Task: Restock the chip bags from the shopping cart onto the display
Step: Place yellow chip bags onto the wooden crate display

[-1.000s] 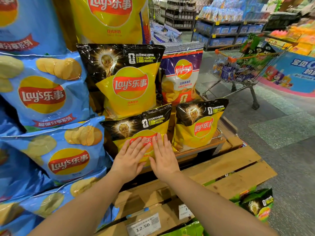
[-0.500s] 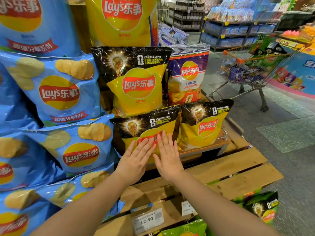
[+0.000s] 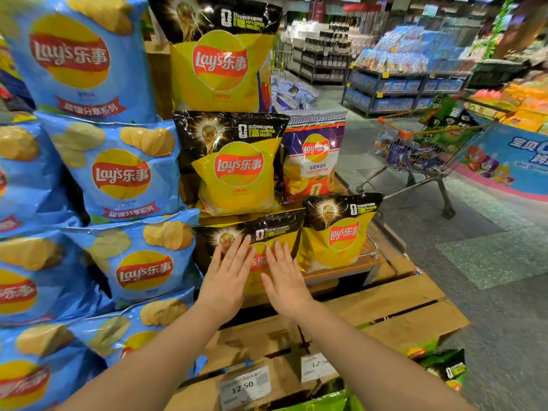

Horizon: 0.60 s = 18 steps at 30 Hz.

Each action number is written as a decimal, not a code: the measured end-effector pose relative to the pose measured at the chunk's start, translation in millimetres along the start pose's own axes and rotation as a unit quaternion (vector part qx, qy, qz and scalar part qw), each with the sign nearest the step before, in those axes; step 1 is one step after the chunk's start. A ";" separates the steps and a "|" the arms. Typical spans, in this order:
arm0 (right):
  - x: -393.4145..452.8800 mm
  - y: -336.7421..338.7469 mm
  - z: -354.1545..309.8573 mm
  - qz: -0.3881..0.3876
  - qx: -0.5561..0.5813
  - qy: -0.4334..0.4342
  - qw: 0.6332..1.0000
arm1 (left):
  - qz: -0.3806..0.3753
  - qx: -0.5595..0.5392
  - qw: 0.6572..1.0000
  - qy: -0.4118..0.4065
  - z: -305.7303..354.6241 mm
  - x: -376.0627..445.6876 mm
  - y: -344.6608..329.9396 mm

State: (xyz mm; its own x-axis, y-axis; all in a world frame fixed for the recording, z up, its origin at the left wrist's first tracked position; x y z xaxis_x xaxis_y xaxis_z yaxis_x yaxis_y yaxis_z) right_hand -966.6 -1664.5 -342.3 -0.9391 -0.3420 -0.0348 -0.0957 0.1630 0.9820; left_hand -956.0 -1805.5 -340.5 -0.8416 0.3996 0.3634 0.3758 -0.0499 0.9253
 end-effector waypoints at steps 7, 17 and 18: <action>13.4 -10.5 32.7 -0.026 0.037 -0.066 0.997 | 0.007 -0.127 0.985 0.119 -3.8 -24.9 -26.8; 24.7 -37.9 40.6 -0.029 0.108 -0.017 0.994 | -0.084 -0.308 0.918 0.237 -5.4 -17.5 -64.5; 26.2 -37.3 38.0 -0.017 0.128 -0.012 0.992 | -0.069 -0.310 0.920 0.229 -6.8 -14.3 -64.0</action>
State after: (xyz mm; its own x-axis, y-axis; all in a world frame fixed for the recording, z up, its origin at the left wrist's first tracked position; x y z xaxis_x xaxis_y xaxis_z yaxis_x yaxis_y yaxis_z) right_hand -1000.2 -1644.4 -387.0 -0.9410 -0.3300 -0.0743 -0.2055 0.3829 0.9006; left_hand -970.6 -1814.3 -404.2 -0.9934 0.0201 0.1130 0.0789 -0.5962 0.7989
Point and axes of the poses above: each hand's wrist, its own x-axis towards the middle knuckle, its own y-axis out of the back of the hand, z = x × y, the point moved 3 cm from there along x, towards the middle knuckle, and after that the axes turned 10 degrees about -x, right-handed, at the moved point
